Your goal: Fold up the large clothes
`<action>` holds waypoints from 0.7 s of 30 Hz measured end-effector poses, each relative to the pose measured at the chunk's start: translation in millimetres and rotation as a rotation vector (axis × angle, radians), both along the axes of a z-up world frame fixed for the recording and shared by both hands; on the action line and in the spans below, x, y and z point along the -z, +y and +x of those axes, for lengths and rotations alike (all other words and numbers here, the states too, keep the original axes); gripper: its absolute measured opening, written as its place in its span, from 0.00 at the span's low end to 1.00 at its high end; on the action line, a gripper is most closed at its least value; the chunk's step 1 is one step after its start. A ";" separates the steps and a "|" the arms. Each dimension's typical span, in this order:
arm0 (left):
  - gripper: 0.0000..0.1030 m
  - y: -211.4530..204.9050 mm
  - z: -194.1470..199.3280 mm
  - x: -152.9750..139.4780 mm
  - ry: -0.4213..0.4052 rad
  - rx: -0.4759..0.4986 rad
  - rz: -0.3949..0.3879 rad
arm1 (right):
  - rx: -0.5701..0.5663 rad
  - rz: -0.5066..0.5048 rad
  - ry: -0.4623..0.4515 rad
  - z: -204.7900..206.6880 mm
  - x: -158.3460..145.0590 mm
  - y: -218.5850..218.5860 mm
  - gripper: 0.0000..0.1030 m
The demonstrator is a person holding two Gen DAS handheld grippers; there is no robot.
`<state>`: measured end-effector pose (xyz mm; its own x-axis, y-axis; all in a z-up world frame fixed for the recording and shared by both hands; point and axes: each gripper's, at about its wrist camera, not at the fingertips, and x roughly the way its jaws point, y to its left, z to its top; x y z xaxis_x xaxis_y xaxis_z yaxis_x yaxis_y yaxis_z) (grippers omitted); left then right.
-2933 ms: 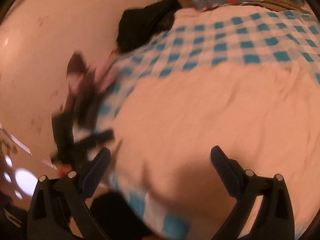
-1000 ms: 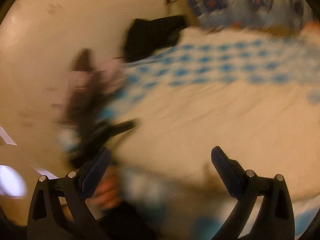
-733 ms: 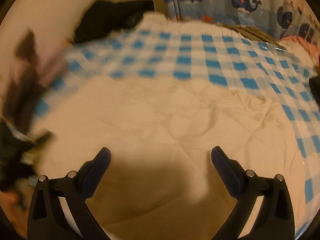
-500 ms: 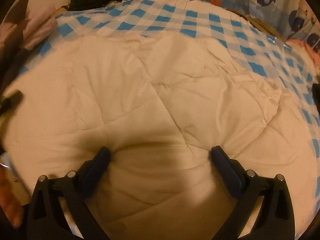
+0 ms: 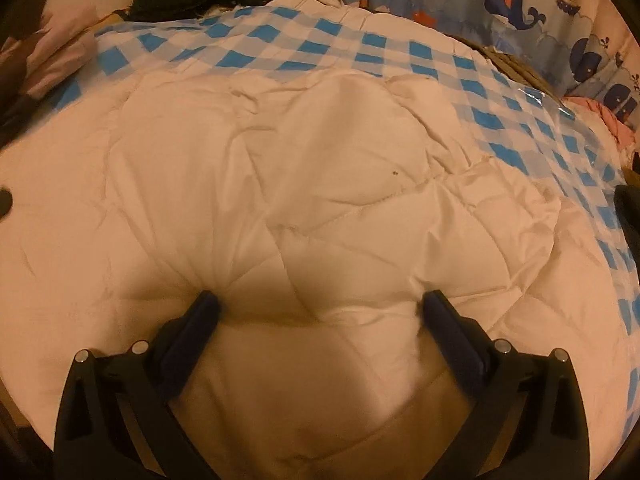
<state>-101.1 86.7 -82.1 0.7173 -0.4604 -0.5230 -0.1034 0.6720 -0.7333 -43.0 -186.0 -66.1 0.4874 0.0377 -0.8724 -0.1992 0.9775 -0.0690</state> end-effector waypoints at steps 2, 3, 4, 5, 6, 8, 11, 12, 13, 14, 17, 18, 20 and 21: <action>0.34 -13.7 -10.1 -19.3 -0.058 0.033 0.077 | -0.025 0.000 0.011 -6.1 0.5 0.1 0.95; 0.33 -19.7 -17.4 -28.5 -0.083 0.050 0.106 | -0.040 0.002 0.019 -9.9 -0.6 0.5 0.95; 0.33 -28.8 -30.9 -41.5 -0.120 0.073 0.145 | -0.054 0.005 0.025 -14.3 -0.3 2.1 0.95; 0.33 -36.1 -43.3 -51.7 -0.151 0.092 0.174 | -0.078 0.009 0.034 -24.4 -1.2 3.6 0.95; 0.33 -43.0 -57.0 -61.5 -0.183 0.111 0.201 | -0.103 0.016 0.043 -34.2 -2.4 5.1 0.95; 0.33 -51.7 -89.7 -72.7 -0.239 0.130 0.241 | -0.167 0.032 0.070 -52.4 -8.0 8.0 0.95; 0.34 -44.4 -108.5 -71.4 -0.232 0.106 0.229 | -0.209 0.061 0.089 -55.8 -26.0 5.8 0.95; 0.34 -37.7 -107.5 -67.2 -0.210 0.089 0.211 | -0.195 0.076 0.063 -54.8 -32.0 4.6 0.95; 0.34 -31.7 -104.2 -63.7 -0.184 0.074 0.189 | -0.148 0.077 0.015 -47.7 -40.5 2.1 0.95; 0.35 -26.1 -100.6 -60.9 -0.160 0.061 0.165 | -0.115 0.078 0.001 -41.1 -43.4 0.5 0.95; 0.35 -19.8 -98.8 -57.0 -0.145 0.047 0.159 | -0.015 0.046 -0.031 -5.5 -37.1 1.8 0.95; 0.35 -22.1 -97.6 -57.7 -0.147 0.048 0.173 | -0.012 0.009 -0.002 6.1 -21.6 7.7 0.95; 0.35 -27.5 -90.8 -59.6 -0.143 0.056 0.203 | -0.018 -0.027 0.030 19.4 2.9 18.0 0.95; 0.35 -30.6 -86.3 -62.0 -0.144 0.052 0.215 | -0.020 -0.034 0.033 23.7 4.0 20.7 0.95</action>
